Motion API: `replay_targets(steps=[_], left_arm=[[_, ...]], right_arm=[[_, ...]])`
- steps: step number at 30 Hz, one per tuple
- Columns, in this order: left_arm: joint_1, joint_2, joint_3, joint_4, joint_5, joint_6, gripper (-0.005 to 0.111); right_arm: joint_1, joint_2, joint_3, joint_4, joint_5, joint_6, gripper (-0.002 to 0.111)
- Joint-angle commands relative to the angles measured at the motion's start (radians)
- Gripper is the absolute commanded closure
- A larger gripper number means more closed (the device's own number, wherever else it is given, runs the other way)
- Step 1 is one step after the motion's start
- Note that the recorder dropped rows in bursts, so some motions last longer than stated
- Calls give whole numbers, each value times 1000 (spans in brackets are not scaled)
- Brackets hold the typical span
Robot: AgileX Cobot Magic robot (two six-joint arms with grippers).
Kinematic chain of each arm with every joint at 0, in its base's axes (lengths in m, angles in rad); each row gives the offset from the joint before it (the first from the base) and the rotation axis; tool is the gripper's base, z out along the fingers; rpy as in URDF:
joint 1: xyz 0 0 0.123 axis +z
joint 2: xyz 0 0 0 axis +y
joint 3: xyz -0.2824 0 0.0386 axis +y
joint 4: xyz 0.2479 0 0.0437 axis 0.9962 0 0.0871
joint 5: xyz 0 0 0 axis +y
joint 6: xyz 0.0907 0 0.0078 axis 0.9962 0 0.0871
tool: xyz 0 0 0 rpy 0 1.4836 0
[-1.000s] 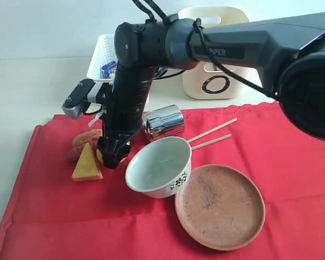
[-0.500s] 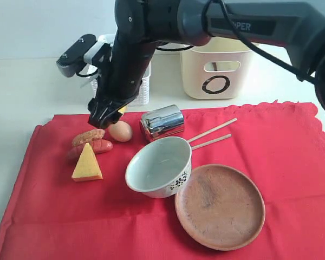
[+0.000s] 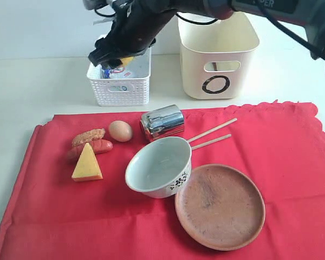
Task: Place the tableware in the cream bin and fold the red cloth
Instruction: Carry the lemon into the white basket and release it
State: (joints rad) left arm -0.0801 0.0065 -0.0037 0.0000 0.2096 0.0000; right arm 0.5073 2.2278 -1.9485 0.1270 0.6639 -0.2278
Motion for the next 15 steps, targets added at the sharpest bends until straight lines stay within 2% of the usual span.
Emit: replay_targets(steps=[1, 12, 15], left_arm=[[0, -7, 4, 0, -2, 0, 107], [0, -7, 4, 0, -2, 0, 107], [0, -7, 4, 0, -2, 0, 107]], right_arm=[[-27, -14, -13, -12, -121, 40, 108], [-43, 64, -13, -90, -203, 83, 108], [-43, 81, -13, -127, -206, 128, 103]])
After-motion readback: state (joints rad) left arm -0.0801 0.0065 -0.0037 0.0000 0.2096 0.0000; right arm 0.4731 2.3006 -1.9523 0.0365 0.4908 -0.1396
